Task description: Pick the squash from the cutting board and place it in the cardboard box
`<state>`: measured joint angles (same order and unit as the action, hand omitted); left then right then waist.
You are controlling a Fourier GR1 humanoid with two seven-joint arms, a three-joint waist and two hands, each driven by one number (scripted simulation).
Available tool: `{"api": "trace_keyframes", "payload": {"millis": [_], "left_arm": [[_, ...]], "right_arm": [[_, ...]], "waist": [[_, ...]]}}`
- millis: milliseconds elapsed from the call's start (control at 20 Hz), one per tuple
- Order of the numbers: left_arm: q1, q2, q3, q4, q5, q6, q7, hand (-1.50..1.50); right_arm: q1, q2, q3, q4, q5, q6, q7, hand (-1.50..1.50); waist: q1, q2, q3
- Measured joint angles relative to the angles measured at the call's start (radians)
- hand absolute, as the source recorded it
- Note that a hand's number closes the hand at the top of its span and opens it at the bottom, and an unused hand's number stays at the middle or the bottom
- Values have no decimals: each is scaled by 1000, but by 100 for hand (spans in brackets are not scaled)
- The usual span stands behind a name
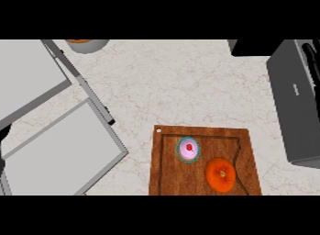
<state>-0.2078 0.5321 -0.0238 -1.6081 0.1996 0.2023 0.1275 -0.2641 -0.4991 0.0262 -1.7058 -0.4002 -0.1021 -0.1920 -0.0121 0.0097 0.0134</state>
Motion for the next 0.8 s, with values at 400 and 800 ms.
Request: {"api": "trace_keyframes", "payload": {"millis": [400, 800], "left_arm": [[8, 49, -12, -15, -16, -137, -67, 0], [-26, 57, -21, 22, -38, -240, -121, 0]], "right_arm": [[56, -218, -78, -127, -4, 156, 113, -150], [210, -296, -46, -134, 226, 264, -102, -150]], "waist": [[-21, -18, -9], [-8, -17, -3]]}}
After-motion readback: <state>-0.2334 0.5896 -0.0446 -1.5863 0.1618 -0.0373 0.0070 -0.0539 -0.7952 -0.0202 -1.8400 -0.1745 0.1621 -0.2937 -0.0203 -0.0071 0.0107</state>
